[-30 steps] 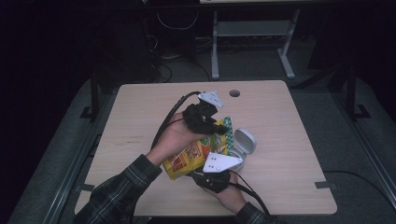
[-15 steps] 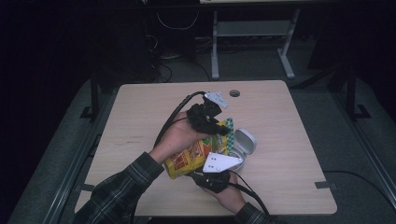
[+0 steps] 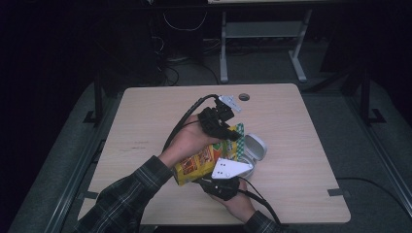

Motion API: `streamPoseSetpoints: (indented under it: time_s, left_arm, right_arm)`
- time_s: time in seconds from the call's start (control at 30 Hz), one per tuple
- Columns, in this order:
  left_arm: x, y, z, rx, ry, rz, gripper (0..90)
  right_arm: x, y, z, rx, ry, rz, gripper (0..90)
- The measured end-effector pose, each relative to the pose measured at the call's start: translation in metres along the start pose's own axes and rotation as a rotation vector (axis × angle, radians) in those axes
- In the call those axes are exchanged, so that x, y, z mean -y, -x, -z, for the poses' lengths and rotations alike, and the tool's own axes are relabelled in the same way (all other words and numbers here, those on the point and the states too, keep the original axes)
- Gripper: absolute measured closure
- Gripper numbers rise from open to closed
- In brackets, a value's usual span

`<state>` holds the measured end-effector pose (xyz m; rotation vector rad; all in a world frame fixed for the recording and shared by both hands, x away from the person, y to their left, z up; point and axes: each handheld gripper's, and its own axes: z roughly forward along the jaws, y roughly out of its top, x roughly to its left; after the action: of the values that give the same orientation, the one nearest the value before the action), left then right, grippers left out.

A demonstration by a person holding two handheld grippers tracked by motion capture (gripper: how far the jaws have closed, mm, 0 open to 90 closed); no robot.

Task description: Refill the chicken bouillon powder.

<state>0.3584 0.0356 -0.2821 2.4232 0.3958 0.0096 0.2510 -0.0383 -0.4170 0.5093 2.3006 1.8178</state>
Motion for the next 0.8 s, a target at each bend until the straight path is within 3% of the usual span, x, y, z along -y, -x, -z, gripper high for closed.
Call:
streamPoseSetpoints:
  time_s: [0.8]
  left_arm:
    - [-0.0027, -0.0019, -0.0067, -0.003, -0.019, 0.014, 89.7]
  right_arm:
    - [0.0001, -0.0004, -0.0008, -0.006, 0.004, -0.006, 90.0]
